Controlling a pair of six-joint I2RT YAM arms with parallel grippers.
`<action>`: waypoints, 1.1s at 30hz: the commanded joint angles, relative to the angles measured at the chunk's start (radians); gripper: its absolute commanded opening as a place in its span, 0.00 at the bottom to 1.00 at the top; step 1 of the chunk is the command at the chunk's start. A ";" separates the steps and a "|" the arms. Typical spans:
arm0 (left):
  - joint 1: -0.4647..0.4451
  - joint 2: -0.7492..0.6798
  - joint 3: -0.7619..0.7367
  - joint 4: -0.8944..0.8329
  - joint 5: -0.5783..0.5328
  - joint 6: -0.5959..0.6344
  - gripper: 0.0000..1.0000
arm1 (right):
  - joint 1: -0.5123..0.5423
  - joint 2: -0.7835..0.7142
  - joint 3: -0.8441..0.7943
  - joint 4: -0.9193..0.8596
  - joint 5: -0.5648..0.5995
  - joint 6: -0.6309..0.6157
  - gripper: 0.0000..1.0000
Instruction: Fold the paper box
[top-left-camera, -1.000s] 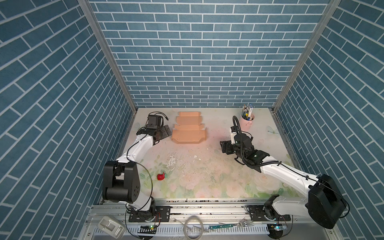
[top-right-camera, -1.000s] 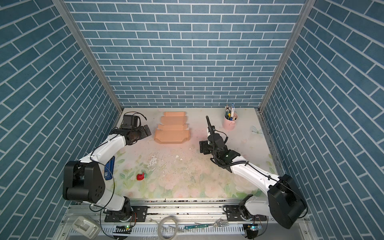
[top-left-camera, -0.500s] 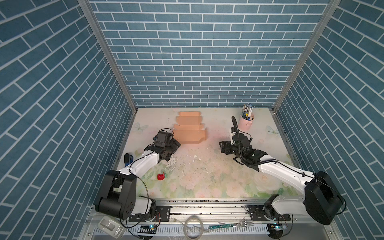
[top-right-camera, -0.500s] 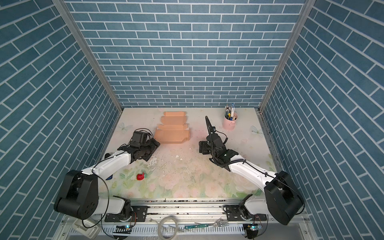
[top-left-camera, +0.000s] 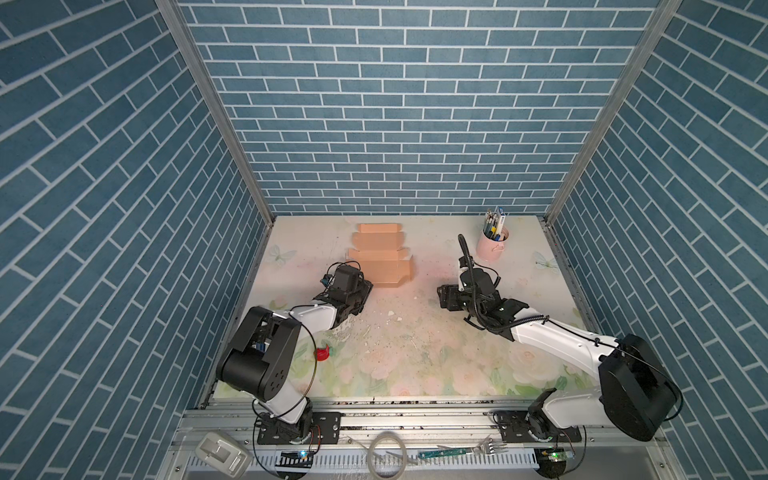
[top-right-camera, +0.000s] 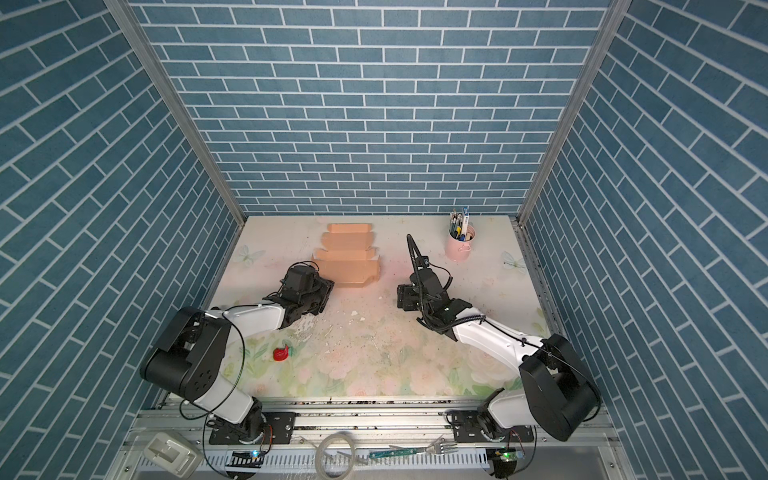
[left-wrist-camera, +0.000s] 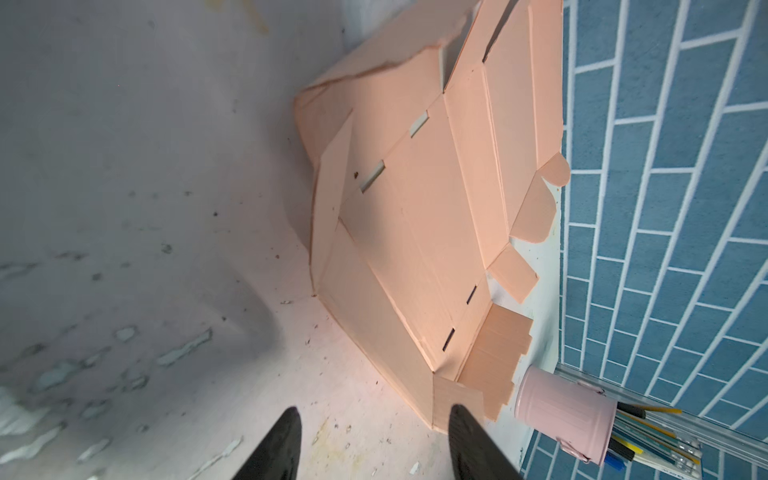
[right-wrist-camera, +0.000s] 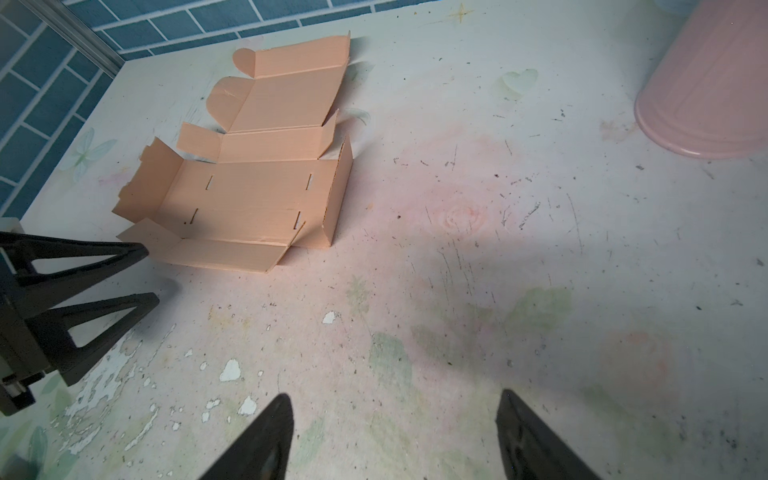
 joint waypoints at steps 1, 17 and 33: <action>-0.015 0.027 -0.006 0.096 -0.067 -0.037 0.56 | 0.002 0.007 0.032 0.011 0.003 0.023 0.77; -0.024 0.204 0.021 0.204 -0.115 -0.104 0.44 | -0.001 0.033 0.043 0.007 0.028 -0.006 0.78; 0.020 0.143 0.041 0.215 -0.109 0.054 0.01 | -0.040 0.025 0.076 0.002 0.034 -0.045 0.77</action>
